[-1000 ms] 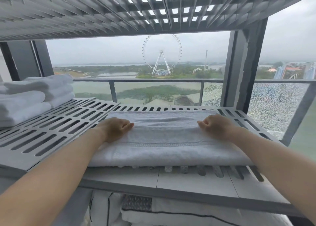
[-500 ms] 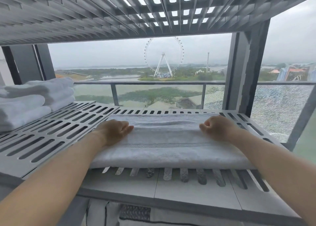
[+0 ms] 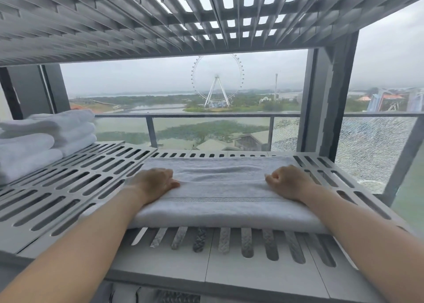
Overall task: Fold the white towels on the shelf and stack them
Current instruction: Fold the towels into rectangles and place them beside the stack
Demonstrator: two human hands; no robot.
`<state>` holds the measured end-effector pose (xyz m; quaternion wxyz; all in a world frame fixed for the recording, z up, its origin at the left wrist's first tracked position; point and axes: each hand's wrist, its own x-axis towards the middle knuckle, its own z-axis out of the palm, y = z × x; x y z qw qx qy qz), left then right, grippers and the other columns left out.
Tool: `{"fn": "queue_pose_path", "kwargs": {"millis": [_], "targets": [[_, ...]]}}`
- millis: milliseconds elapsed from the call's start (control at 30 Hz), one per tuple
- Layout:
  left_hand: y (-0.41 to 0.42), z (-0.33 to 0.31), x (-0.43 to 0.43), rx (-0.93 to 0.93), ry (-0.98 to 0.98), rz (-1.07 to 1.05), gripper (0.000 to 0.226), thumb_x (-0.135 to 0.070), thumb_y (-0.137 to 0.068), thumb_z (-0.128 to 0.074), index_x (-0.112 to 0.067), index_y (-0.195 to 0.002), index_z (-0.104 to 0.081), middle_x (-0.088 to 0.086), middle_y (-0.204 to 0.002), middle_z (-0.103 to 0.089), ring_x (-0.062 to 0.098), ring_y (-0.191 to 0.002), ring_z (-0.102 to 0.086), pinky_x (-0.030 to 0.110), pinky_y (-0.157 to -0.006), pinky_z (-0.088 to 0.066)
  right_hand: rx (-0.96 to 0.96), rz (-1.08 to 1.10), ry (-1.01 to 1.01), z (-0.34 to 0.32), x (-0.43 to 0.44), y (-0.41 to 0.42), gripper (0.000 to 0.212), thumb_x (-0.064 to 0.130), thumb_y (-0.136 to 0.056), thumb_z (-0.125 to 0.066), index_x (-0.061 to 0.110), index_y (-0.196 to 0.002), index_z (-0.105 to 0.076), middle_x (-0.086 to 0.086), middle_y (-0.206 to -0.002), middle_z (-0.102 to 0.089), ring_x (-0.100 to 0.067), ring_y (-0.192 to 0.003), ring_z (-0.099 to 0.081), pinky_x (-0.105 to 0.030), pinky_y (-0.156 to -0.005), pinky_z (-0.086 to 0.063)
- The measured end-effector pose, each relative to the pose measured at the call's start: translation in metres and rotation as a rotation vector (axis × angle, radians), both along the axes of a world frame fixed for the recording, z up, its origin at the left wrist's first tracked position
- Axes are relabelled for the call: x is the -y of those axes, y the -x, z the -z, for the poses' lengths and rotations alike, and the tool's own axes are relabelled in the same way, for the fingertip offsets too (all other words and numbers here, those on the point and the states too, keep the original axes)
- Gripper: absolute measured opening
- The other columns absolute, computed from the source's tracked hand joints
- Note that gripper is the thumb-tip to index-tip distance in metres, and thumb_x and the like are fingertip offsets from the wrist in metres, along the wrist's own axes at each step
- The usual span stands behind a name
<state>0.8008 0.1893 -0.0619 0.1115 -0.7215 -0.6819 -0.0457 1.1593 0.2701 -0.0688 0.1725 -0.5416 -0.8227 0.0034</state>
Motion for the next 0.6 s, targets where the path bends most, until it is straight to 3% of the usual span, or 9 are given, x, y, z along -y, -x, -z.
{"fn": "queue_pose_path", "kwargs": {"millis": [100, 167, 267, 333, 433, 500, 600], "targets": [[-0.006, 0.0, -0.002, -0.15, -0.181, 0.006, 0.024, -0.047, -0.091, -0.044, -0.023, -0.091, -0.047, -0.003, -0.097, -0.056, 0.012, -0.083, -0.048, 0.029, -0.076, -0.038, 0.027, -0.008, -0.103, -0.001, 0.003, 0.0, 0.05, 0.052, -0.092, -0.037, 0.017, -0.055, -0.042, 0.002, -0.056, -0.05, -0.017, -0.055, -0.05, -0.028, -0.058, -0.04], [-0.011, -0.001, 0.001, -0.207, -0.301, 0.011, 0.02, -0.038, -0.088, -0.055, -0.022, -0.099, -0.051, -0.004, -0.105, -0.054, 0.015, -0.099, -0.051, 0.033, -0.085, -0.038, 0.083, 0.025, -0.183, -0.005, 0.011, 0.003, 0.044, 0.057, -0.088, -0.039, 0.019, -0.07, -0.048, 0.004, -0.076, -0.055, -0.017, -0.075, -0.055, -0.036, -0.076, -0.045], [-0.023, -0.005, 0.015, 0.029, -0.409, 0.114, 0.014, -0.032, -0.087, -0.06, -0.02, -0.094, -0.062, -0.003, -0.094, -0.064, 0.017, -0.089, -0.061, 0.031, -0.079, -0.047, 0.091, -0.055, -0.295, -0.011, 0.028, 0.01, 0.04, 0.054, -0.085, -0.05, 0.018, -0.102, -0.052, 0.003, -0.11, -0.053, -0.017, -0.103, -0.052, -0.041, -0.093, -0.042], [-0.034, -0.005, 0.028, 0.233, -0.302, 0.177, 0.02, -0.032, -0.092, -0.053, -0.02, -0.093, -0.068, -0.001, -0.092, -0.07, 0.016, -0.082, -0.064, 0.03, -0.075, -0.05, -0.021, -0.245, -0.25, -0.014, 0.047, 0.019, 0.035, 0.048, -0.086, -0.053, 0.02, -0.108, -0.055, 0.003, -0.119, -0.053, -0.015, -0.109, -0.051, -0.036, -0.094, -0.043], [-0.057, -0.004, 0.053, 0.411, -0.141, 0.269, 0.032, -0.036, -0.096, -0.042, -0.022, -0.101, -0.07, -0.006, -0.107, -0.069, 0.008, -0.094, -0.064, 0.025, -0.083, -0.048, -0.107, -0.482, -0.139, -0.016, 0.081, 0.036, 0.025, 0.045, -0.087, -0.053, 0.029, -0.104, -0.061, 0.01, -0.121, -0.055, -0.003, -0.106, -0.05, -0.022, -0.093, -0.04], [-0.068, -0.002, 0.07, 0.425, -0.168, 0.354, 0.033, -0.039, -0.095, -0.043, -0.023, -0.107, -0.068, -0.011, -0.113, -0.066, 0.004, -0.101, -0.061, 0.022, -0.087, -0.046, -0.118, -0.557, -0.102, -0.017, 0.102, 0.046, 0.022, 0.046, -0.086, -0.054, 0.034, -0.102, -0.063, 0.015, -0.122, -0.055, 0.005, -0.103, -0.047, -0.007, -0.089, -0.032], [-0.075, 0.004, 0.093, 0.348, -0.275, 0.497, 0.029, -0.042, -0.087, -0.056, -0.025, -0.108, -0.067, -0.012, -0.116, -0.064, 0.004, -0.102, -0.06, 0.026, -0.088, -0.05, -0.115, -0.586, -0.099, -0.017, 0.126, 0.052, 0.023, 0.05, -0.082, -0.058, 0.038, -0.101, -0.063, 0.016, -0.124, -0.054, 0.004, -0.104, -0.049, -0.011, -0.087, -0.035]]}}
